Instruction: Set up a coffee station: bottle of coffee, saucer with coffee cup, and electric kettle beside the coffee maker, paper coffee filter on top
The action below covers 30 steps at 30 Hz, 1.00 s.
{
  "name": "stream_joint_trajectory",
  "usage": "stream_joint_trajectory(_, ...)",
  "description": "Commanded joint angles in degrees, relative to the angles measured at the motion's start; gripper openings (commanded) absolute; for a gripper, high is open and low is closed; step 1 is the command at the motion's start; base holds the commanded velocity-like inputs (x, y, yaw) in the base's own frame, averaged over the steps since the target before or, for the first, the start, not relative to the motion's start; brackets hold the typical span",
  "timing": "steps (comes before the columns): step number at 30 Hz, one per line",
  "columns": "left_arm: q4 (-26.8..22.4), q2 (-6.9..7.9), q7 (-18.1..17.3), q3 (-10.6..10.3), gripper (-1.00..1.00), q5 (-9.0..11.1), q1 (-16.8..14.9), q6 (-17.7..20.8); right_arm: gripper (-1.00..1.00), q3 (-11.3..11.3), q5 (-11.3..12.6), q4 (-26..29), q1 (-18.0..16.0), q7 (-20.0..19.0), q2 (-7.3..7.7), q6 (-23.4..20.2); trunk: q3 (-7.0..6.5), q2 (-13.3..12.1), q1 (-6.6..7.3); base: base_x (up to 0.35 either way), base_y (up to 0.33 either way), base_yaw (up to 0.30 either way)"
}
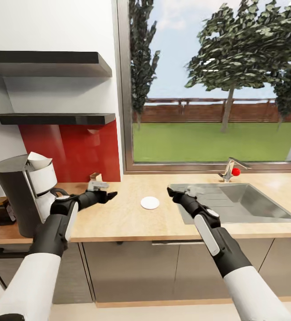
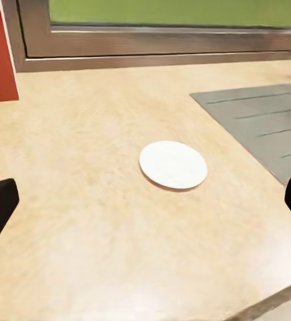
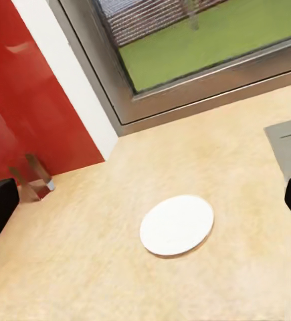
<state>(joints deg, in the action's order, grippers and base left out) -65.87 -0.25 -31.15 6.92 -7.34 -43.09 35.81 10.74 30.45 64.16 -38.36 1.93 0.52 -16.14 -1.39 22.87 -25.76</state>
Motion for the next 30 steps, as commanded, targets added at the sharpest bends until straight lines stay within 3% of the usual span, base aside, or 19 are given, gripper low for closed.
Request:
stream_joint_trajectory(1, 1.3, 0.51, -1.6, 0.2, 1.0, -0.6, -0.9, 1.7, 1.0, 0.1, 0.4, 0.0, -0.1, 0.2, 0.07, -3.1, 0.03, 0.1, -0.02, 0.0, 0.0, 0.0)
stream_joint_trajectory(5, 3.1, 1.51, -3.0, 0.1, 1.0, -0.5, -2.2, 5.7, 1.0, 0.0, 0.3, -0.5, -0.1, 0.2, 0.29, -10.1, 0.03, 0.1, -0.02, 0.0, 0.0, 0.0)
stream_joint_trajectory(7, 3.5, 1.77, -3.4, 0.0, 1.0, -0.5, -2.4, 7.2, 1.0, 0.0, 0.4, -0.5, -0.1, 0.1, 1.47, -12.5, 0.03, 0.1, -0.02, 0.0, 0.0, 0.0)
stream_joint_trajectory(13, 3.6, 1.87, -3.6, -0.3, 1.0, -0.8, -1.9, 8.0, 1.0, 0.2, 0.5, -0.3, -0.1, -4.3, 5.51, -13.9, 0.03, 0.1, -0.02, 0.0, 0.0, 0.0)
stream_joint_trajectory(21, 3.0, 1.88, -3.5, -0.1, 1.0, -0.8, -1.5, 8.0, 1.0, 0.3, 0.8, -0.7, -0.1, -7.7, 9.19, -14.0, 0.03, 0.1, -0.02, 0.017, 0.0, 0.0)
stream_joint_trajectory(30, 3.2, 1.94, -3.6, -0.4, 1.0, -1.1, -1.5, 7.9, 1.0, 0.5, 0.9, -1.6, 0.0, -8.0, 9.51, -14.0, 0.03, 0.1, -0.02, 0.282, -0.039, 0.0)
